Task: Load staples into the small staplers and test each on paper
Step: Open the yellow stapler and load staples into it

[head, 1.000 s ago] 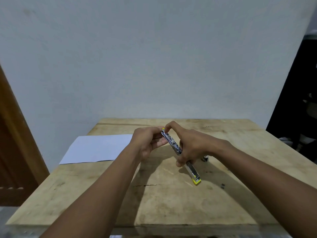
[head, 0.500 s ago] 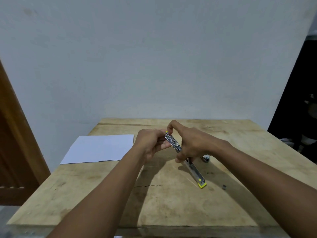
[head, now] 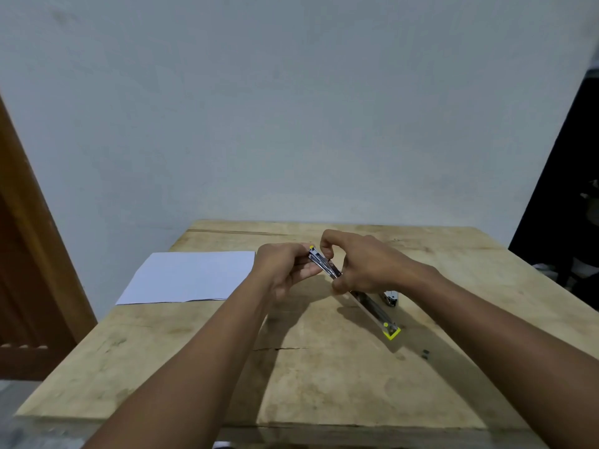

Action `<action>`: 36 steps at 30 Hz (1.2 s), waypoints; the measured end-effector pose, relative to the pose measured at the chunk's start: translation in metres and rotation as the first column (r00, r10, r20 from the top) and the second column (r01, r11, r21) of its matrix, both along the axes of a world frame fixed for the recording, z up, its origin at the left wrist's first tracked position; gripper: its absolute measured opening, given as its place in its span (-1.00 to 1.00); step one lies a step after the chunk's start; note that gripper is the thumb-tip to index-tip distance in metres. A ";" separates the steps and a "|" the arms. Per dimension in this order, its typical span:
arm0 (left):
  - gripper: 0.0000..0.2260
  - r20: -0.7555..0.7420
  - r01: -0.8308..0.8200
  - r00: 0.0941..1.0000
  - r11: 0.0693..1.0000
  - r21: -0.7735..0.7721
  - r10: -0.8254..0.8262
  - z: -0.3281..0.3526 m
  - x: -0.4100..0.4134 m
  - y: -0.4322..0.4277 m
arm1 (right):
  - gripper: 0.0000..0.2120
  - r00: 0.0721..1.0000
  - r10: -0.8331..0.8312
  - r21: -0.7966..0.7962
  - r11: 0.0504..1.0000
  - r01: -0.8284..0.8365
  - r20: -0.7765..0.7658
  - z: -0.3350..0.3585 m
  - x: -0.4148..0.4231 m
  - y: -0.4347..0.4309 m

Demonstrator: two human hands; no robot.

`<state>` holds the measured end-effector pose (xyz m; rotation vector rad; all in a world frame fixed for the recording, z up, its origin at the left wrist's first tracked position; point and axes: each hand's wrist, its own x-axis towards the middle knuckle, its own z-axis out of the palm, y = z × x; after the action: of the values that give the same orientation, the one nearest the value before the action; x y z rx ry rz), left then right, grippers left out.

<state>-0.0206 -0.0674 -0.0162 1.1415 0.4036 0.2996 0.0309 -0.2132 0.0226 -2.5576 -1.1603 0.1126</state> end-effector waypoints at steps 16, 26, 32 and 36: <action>-0.97 0.016 -0.171 0.985 0.984 0.041 0.170 -0.002 0.007 0.003 | -0.84 0.999 -0.032 0.153 0.988 0.028 0.024 0.003 -0.002 0.007; -0.81 0.195 -0.180 0.959 0.972 -0.148 0.208 -0.005 0.009 0.000 | -0.82 0.810 -0.234 0.221 0.888 0.403 -0.538 0.012 0.010 -0.012; -0.86 0.187 -0.278 0.933 0.945 -0.174 0.309 -0.005 0.018 -0.030 | -0.93 0.649 -0.216 0.353 0.693 0.628 -0.729 -0.011 0.009 -0.015; -0.92 0.247 -0.293 0.918 0.951 -0.101 0.309 -0.008 0.019 -0.040 | -0.94 0.564 -0.141 0.362 0.635 0.682 -0.814 -0.014 0.008 -0.015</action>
<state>-0.0014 -0.1077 -0.0245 0.9610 0.3523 0.6961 0.0390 -0.2287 0.0086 -1.7558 -0.1240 0.4683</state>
